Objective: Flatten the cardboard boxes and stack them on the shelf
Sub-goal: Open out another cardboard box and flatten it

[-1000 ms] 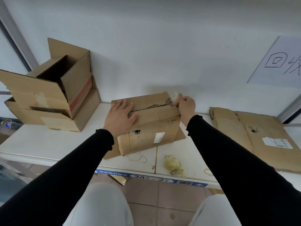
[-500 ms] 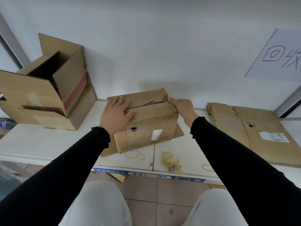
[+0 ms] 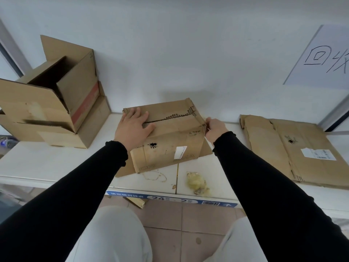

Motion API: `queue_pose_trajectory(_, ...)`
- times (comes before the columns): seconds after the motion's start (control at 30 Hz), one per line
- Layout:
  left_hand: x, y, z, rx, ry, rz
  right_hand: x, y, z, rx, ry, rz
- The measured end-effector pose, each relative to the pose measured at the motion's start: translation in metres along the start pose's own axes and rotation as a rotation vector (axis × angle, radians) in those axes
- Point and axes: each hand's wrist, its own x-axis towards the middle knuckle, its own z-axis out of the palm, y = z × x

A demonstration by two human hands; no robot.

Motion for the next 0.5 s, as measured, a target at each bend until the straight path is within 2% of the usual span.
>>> queue_pose_trajectory(0.03,0.000,0.000,-0.001,0.001,-0.008,-0.001,-0.005,-0.007,0.004,-0.009,0.055,-0.031)
queue_pose_trajectory(0.07,0.000,0.000,-0.002,0.003,-0.013,-0.004,-0.013,-0.014,0.004,0.122,0.084,-0.046)
queue_pose_trajectory(0.17,0.000,0.000,-0.001,0.013,-0.013,-0.011,-0.015,-0.027,0.001,0.328,0.016,-0.045)
queue_pose_trajectory(0.23,-0.001,0.000,0.000,0.016,-0.004,-0.010,0.003,-0.017,-0.004,0.299,-0.063,-0.034)
queue_pose_trajectory(0.4,0.002,0.000,0.002,0.037,0.003,-0.020,-0.004,-0.008,0.001,0.262,-0.043,-0.032)
queue_pose_trajectory(0.5,0.003,-0.002,0.003,0.045,0.005,-0.015,-0.011,-0.013,0.004,0.267,-0.104,-0.032)
